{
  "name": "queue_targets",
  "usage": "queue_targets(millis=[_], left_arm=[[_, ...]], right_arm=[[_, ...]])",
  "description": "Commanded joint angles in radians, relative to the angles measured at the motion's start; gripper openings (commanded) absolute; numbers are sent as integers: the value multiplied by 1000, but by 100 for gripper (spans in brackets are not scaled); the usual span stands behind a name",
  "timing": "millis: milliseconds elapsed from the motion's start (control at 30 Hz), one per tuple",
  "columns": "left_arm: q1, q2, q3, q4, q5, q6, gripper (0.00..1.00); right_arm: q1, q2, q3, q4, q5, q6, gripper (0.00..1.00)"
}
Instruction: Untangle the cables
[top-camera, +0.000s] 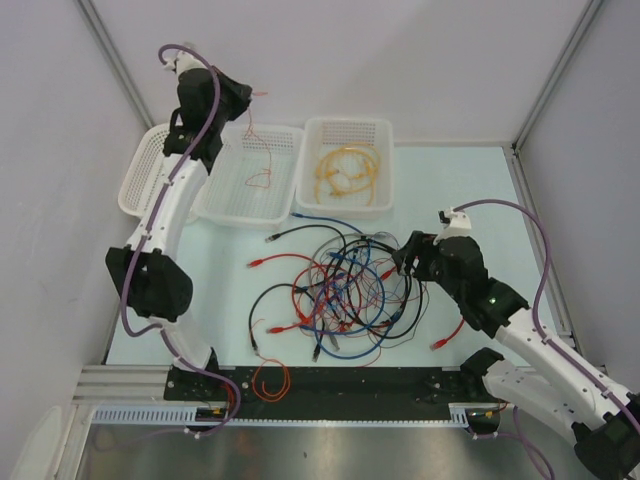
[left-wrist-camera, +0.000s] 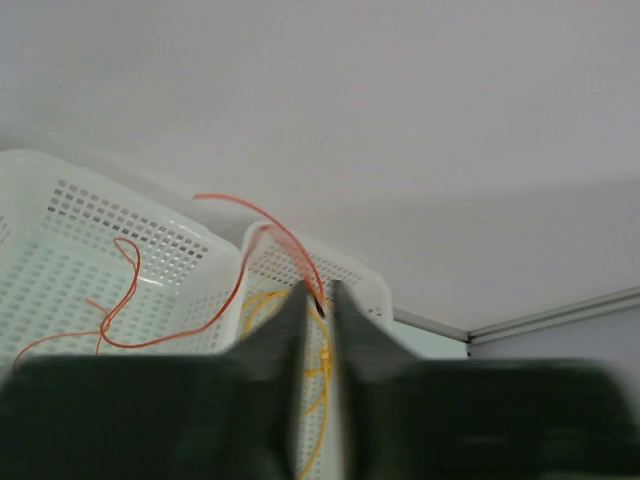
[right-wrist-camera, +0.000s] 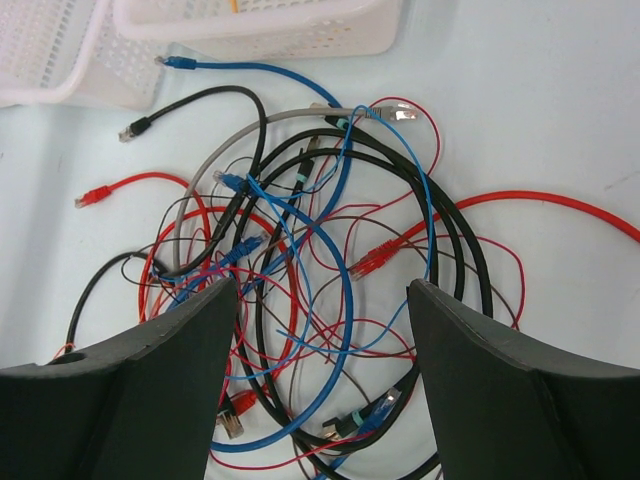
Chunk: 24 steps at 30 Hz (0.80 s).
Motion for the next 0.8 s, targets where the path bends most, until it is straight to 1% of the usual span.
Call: queue_targets(millis=[0,33,100,133,167,233,267,300,333,367,400,433,467,500,533,567,600,667,700,767], left_arm=[[9,-38,-36,90,31,42,61],[9,-63,-39,107,18,51,72],[7,-90,-23,103,4,80,99],[6,-107,-18,84,-5,93,100],[3,-158,-21,74,-11,105,99],[-16,-236,-102,66,-17,126,99],[-26,-332,-161,82,-14,132,100],[-42,-394,-306,98,-14,136,100],[-80,-446,-385,118,-20,134,94],[-107,-548,-533,119,-31,133,90],[-141,-592,-605,118,-45,129,87],[-213,-627,-672,97,-78,126,81],[-251,-668,-805,81,-95,98,79],[-316,-728,-873,70,-103,81,77],[-339,-761,-934,64,-104,62,75],[-359,-785,-1044,57,-103,15,74],[-396,-836,-1093,60,-92,-4,73],[-442,-871,-1186,57,-94,-16,70],[-485,-900,-1205,43,-100,-16,69],[-517,-917,-1243,34,-104,-6,69]], right_arm=[[-6,16,-1,50,-5,-9,74],[-8,18,-1,51,-6,-6,74],[-8,15,0,53,-11,0,74],[-8,12,-1,52,-11,3,74],[-8,10,-1,48,-13,12,74],[-6,2,-3,45,-16,21,74],[-8,1,-4,44,-20,32,74],[-6,-2,-6,44,-23,35,74],[-6,-11,-9,42,-29,41,74],[-6,-14,-12,44,-36,50,74],[-5,-19,-15,45,-37,55,73],[-3,-27,-18,48,-43,57,73],[-2,-30,-18,47,-45,64,73],[0,-33,-20,47,-46,64,73],[0,-39,-18,48,-46,66,73],[0,-44,-18,50,-48,70,73],[1,-53,-18,53,-49,76,73],[3,-74,-18,52,-54,84,72],[3,-80,-18,47,-52,90,72],[5,-99,-18,26,-39,96,72]])
